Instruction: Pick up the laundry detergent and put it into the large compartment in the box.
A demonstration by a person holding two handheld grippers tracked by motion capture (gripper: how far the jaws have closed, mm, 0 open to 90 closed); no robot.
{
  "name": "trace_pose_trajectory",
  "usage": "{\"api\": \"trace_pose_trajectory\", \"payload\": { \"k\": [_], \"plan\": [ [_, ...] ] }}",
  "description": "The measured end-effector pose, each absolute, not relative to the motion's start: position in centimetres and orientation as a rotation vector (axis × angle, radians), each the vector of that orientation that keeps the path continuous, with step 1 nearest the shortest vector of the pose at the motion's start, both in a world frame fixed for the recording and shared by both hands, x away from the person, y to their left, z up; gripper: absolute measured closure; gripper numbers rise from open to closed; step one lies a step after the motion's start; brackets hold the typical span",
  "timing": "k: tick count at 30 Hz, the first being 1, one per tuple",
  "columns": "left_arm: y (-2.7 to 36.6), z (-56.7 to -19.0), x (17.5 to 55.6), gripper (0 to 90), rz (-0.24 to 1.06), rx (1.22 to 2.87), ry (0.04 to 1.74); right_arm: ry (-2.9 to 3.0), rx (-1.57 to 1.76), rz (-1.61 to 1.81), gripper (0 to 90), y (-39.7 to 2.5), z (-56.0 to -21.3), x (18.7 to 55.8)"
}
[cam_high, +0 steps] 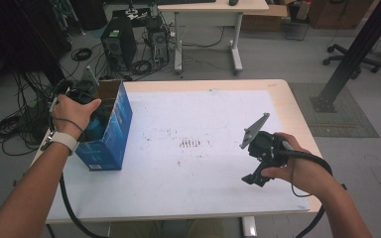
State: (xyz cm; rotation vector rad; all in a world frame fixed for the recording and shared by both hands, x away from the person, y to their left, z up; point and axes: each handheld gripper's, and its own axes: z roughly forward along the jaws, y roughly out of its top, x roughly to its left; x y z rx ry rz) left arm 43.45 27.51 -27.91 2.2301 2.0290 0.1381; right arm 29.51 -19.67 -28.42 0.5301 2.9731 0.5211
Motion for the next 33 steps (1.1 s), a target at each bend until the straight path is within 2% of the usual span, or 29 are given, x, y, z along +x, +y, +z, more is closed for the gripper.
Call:
{"api": "trace_pose_trajectory", "payload": {
  "k": [5,22,33],
  "plan": [
    [27.65,-27.89,43.48,36.8,0.133,2.231,2.027,2.975,0.531,0.523,10.3,-19.67,-28.54,29.47],
    [27.77,-27.83,43.59,26.1,0.092,2.225,2.02,2.979,0.53,0.517,10.3,-19.62,-28.61,29.41],
    [27.81,-27.58,43.42,23.8,0.096,2.216,2.004,2.98,0.53,0.52,10.3,-19.71,-28.64,29.3]
  ]
}}
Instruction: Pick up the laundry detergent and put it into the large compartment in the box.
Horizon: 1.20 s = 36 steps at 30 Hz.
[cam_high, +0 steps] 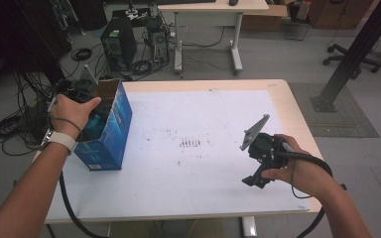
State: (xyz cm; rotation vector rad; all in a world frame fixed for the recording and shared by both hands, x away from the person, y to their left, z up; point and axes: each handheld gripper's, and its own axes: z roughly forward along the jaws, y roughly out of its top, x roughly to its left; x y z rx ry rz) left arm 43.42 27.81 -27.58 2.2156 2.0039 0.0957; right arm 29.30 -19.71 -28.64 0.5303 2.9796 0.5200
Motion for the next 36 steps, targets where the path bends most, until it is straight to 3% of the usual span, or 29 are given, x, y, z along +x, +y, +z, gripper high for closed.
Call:
{"api": "trace_pose_trajectory", "payload": {
  "k": [14,36],
  "plan": [
    [27.8,-27.0,43.2,23.2,0.065,2.207,1.997,2.976,0.524,0.523,10.3,-19.7,-28.5,29.1],
    [27.6,-25.4,42.7,13.1,0.1,2.202,1.964,2.971,0.515,0.526,10.3,-19.6,-28.3,28.8]
  ]
}}
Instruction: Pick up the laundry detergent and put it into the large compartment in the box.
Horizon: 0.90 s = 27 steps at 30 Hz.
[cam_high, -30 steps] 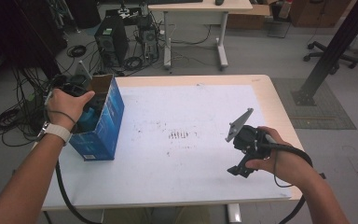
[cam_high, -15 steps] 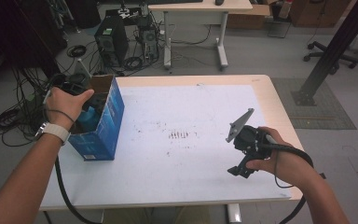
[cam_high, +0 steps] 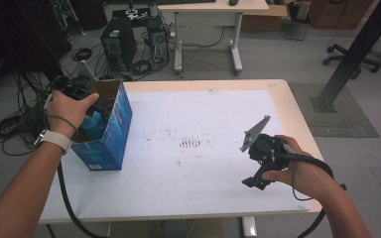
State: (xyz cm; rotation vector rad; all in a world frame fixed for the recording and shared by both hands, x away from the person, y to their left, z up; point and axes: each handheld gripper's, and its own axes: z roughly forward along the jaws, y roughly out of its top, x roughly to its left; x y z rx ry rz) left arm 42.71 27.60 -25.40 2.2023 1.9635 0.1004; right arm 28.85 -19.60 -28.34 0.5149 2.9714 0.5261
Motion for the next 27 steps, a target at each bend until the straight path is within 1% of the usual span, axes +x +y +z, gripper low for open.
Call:
{"api": "trace_pose_trajectory", "payload": {
  "k": [18,27],
  "plan": [
    [26.9,-22.2,42.5,9.4,0.164,2.22,1.894,2.968,0.523,0.524,10.3,-19.7,-28.2,28.6],
    [25.6,-19.6,42.4,8.5,0.239,2.287,1.824,2.967,0.521,0.527,10.3,-19.8,-28.1,28.6]
  ]
}}
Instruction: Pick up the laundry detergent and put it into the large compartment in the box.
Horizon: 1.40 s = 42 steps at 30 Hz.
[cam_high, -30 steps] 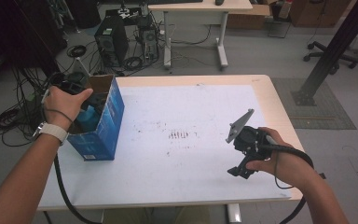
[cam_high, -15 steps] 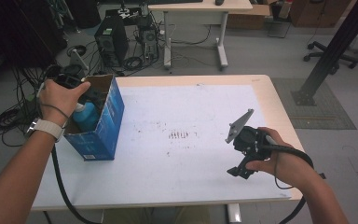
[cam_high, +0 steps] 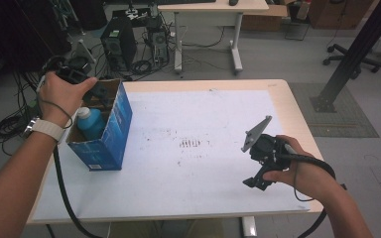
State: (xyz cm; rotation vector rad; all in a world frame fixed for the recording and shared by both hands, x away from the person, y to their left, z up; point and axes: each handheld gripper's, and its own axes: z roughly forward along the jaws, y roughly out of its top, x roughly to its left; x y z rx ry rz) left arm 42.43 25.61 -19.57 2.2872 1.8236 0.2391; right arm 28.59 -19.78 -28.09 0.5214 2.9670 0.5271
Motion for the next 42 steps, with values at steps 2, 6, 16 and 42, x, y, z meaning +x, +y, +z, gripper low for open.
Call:
{"api": "trace_pose_trajectory", "payload": {
  "k": [2,6,16,42],
  "plan": [
    [25.3,-19.0,42.4,8.5,0.245,2.295,1.807,2.968,0.52,0.526,10.3,-19.8,-28.0,28.6],
    [24.8,-17.8,42.3,8.4,0.26,2.302,1.767,2.965,0.523,0.527,10.3,-19.8,-28.0,28.5],
    [23.6,-15.6,41.8,8.6,0.294,2.326,1.649,2.965,0.521,0.525,10.3,-19.8,-28.0,28.5],
    [19.3,-13.6,42.2,8.5,0.293,2.507,1.287,2.962,0.553,0.529,10.3,-20.2,-28.0,28.8]
  ]
}}
